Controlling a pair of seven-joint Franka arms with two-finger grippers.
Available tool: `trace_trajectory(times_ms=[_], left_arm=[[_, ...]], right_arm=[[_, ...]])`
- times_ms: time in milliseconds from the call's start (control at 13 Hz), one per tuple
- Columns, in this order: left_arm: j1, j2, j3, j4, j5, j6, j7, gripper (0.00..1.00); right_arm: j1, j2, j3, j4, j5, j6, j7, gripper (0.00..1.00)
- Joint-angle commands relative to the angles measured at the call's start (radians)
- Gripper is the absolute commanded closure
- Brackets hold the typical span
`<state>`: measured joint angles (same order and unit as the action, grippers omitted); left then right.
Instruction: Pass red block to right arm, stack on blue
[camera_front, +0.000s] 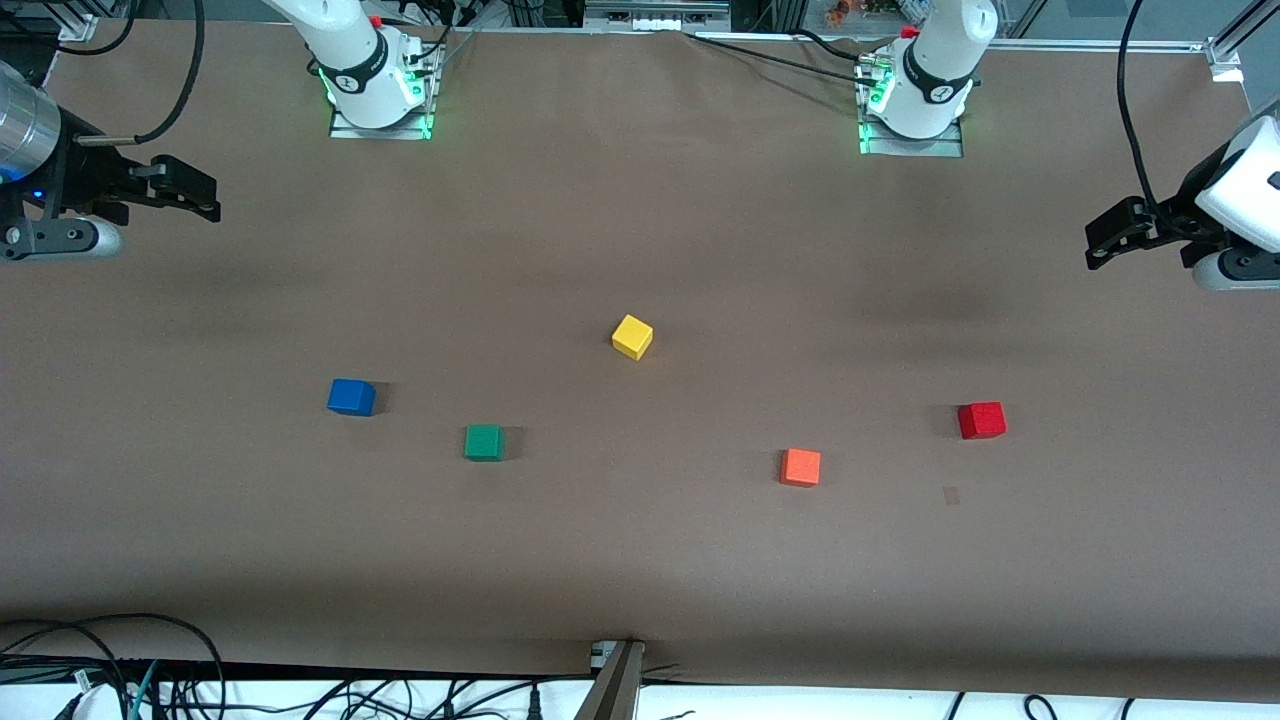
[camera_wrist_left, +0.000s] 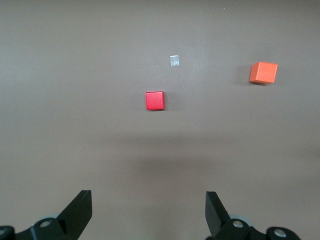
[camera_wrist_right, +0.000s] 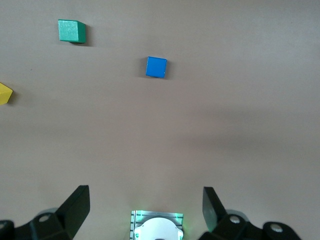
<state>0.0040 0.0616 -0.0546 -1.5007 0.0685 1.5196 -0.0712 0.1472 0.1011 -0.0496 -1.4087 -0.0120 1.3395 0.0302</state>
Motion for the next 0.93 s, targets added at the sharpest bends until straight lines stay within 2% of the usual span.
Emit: trace_trajectory(times_ms=[0, 849], left_arm=[[-0.001, -0.026, -0.008, -0.03, -0.013, 0.017, 0.028, 0.0], [-0.001, -0.009, 0.002, -0.01, -0.019, 0.013, 0.024, 0.0]], right_arm=[[-0.006, -0.001, 0.001, 0.005, 0.018, 0.001, 0.011, 0.0], [-0.008, -0.001, 0.001, 0.005, 0.018, 0.001, 0.008, 0.0]])
